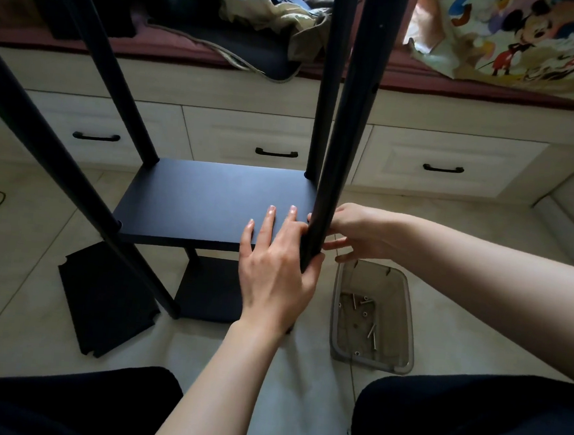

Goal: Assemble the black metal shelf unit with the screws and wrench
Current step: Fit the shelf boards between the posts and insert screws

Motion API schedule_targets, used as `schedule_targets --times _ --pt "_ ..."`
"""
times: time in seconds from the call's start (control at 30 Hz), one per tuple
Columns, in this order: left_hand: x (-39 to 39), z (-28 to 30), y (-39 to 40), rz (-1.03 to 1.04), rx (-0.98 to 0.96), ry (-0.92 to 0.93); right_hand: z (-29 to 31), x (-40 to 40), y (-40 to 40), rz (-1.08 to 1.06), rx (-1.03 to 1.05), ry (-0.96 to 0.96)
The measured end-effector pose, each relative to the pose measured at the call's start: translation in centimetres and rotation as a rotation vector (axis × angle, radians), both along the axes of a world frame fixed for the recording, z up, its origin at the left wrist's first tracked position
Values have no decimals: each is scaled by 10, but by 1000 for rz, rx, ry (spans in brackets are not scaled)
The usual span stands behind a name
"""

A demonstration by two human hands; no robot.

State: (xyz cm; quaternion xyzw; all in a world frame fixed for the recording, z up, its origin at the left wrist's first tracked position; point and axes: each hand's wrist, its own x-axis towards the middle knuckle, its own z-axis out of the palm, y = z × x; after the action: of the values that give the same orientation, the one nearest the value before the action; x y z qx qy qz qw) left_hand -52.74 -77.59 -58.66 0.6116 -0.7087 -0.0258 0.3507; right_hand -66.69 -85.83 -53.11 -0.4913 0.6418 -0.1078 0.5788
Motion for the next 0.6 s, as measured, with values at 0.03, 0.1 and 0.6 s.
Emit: schedule_targets --times 0.03,0.1,0.6 --pt "2 -1 -1 4 38 -15 -1 0 0 4 -14 18" --pt "5 -4 -2 5 85 -97 -3 0 1 5 -29 30" --pt "5 -11 -5 56 -35 -286 -43 -78 36 -107 57 -124"
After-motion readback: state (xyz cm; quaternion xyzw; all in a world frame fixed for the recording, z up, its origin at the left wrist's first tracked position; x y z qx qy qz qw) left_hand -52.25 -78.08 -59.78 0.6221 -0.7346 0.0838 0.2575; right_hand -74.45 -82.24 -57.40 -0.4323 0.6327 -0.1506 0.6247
